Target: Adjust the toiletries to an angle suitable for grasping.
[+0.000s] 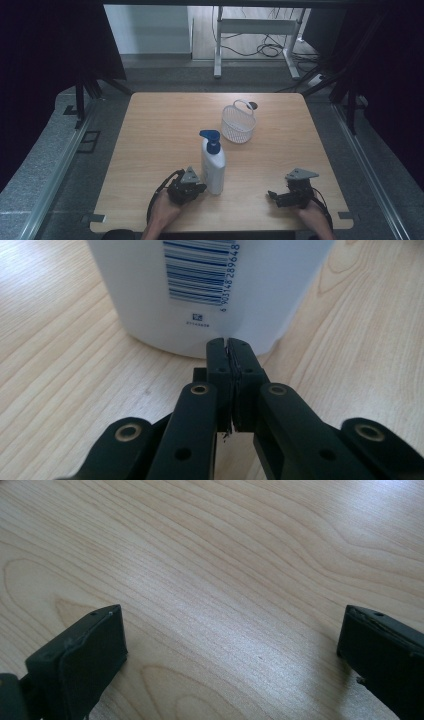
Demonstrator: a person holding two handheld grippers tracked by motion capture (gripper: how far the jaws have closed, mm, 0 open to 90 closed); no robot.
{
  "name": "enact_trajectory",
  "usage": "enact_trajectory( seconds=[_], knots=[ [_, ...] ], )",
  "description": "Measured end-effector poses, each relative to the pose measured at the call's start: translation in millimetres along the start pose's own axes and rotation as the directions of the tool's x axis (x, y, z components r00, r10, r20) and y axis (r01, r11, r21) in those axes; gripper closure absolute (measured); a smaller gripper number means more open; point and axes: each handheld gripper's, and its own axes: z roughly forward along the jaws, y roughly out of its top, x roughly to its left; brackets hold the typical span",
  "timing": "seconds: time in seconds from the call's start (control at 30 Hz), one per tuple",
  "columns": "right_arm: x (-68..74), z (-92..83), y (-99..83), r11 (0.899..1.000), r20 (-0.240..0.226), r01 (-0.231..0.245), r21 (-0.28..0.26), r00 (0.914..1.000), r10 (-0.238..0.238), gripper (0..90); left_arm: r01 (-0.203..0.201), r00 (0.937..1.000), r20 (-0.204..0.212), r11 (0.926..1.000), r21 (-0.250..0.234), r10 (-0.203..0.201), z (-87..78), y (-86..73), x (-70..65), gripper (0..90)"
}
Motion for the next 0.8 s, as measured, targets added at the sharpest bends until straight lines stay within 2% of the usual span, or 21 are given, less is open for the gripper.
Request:
enact_trajectory(
  seconds=[0.5, 0.8],
  knots=[
    [0.0, 0.0, 0.0, 1.0, 0.0, -0.001, 0.0, 1.0, 0.001, 0.0, -0.006, 0.9999, 0.013, 0.9997, -0.023, 0.006, 10.9, 7.9, -10.3, 87.5],
    [0.0, 0.0, 0.0, 1.0, 0.0, 0.0, 0.0, 1.0, 0.0, 0.0, -0.011, 0.9996, 0.024, 0.9997, -0.02, 0.012, 16.7, 12.1, -14.5, 87.3]
  ],
)
